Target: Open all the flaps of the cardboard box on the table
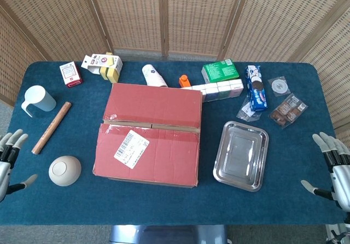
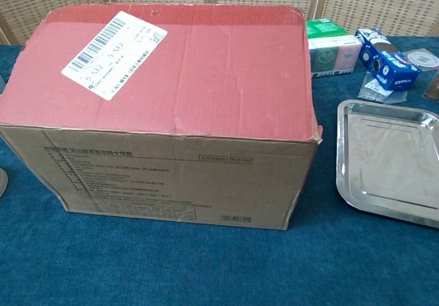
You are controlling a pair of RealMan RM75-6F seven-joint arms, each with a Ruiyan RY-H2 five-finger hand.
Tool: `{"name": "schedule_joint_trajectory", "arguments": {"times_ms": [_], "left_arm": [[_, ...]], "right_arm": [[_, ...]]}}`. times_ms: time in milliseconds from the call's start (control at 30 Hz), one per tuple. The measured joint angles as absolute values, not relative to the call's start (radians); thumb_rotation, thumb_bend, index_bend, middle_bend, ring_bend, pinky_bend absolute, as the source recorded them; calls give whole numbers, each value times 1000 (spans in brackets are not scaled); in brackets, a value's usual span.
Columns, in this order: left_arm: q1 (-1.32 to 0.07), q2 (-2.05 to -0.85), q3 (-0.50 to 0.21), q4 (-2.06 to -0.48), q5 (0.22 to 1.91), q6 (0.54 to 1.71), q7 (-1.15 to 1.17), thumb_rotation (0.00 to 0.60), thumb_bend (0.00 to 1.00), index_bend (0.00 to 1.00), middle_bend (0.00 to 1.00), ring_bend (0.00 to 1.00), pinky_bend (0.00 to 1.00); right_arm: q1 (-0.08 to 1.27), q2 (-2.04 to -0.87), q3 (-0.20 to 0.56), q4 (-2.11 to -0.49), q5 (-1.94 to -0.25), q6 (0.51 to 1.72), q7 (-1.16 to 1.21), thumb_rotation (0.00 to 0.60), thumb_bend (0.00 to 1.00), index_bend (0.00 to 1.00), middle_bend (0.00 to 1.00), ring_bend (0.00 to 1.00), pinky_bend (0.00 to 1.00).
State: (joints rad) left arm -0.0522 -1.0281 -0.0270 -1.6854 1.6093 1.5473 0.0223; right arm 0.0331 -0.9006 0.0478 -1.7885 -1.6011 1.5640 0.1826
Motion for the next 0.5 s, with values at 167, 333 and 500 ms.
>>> {"name": "schedule_joint_trajectory", "arguments": {"times_ms": [167, 333, 500], "left_arm": [[-110, -940, -36, -1750, 1599, 1450, -113, 600, 0, 0, 0, 0, 3], [-208, -805, -56, -1822, 1589, 1301, -299, 600, 0, 0, 0, 0, 29], [-319, -718, -89, -1861, 1581, 1170, -465, 600, 0, 0, 0, 0, 71]], "right_arm": [[33, -905, 48, -1790, -1601, 1564, 168, 600, 0, 0, 0, 0, 0], [34, -911, 47, -1792, -1601, 1561, 151, 600, 0, 0, 0, 0, 0], [34, -917, 45, -1794, -1604, 1560, 135, 600, 0, 0, 0, 0, 0]]}}
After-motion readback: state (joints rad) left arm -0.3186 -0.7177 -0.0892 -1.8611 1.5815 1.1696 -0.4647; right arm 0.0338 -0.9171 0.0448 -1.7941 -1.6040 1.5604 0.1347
